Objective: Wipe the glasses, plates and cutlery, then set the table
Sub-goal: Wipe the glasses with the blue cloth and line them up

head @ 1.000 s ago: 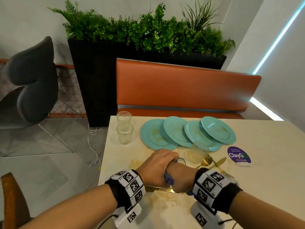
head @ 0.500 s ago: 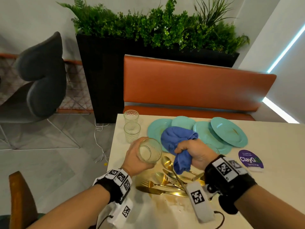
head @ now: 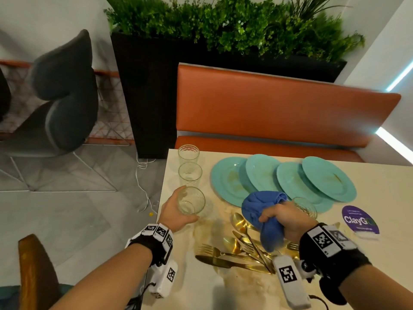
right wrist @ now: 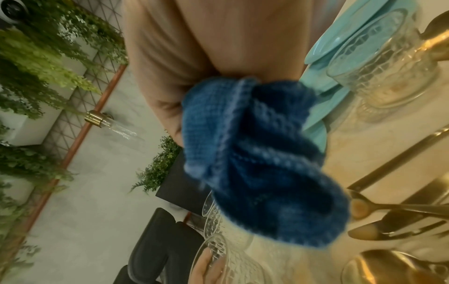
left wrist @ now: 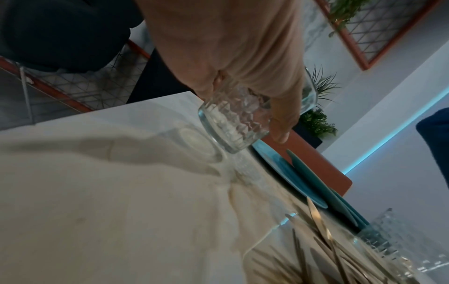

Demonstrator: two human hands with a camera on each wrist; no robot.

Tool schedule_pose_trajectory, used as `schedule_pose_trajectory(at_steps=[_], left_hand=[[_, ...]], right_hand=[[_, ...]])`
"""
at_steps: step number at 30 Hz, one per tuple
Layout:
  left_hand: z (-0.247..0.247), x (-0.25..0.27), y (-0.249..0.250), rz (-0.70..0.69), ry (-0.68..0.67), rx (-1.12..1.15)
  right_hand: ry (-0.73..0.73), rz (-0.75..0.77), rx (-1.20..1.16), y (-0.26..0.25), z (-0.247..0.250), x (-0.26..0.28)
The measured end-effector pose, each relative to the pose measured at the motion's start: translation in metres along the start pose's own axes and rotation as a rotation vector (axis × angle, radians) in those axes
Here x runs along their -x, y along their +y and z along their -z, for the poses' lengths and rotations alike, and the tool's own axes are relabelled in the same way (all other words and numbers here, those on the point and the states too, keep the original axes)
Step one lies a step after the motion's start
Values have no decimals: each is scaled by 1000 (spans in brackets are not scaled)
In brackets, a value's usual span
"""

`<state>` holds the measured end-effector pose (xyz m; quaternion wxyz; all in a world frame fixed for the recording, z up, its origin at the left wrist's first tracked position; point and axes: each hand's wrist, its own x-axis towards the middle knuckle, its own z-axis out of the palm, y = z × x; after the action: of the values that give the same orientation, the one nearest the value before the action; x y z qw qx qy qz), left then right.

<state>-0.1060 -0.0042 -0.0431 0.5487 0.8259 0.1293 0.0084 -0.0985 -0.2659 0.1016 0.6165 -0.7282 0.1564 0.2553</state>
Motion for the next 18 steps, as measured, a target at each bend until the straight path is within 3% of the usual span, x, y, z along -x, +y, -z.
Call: schedule_pose_trajectory(at_steps=[11, 18], left_hand=[[-6, -8, 0, 181, 39, 68], [-4, -3, 7, 239, 59, -13]], right_hand=[[16, -17, 0, 15, 13, 4], [51, -26, -45, 26, 27, 18]])
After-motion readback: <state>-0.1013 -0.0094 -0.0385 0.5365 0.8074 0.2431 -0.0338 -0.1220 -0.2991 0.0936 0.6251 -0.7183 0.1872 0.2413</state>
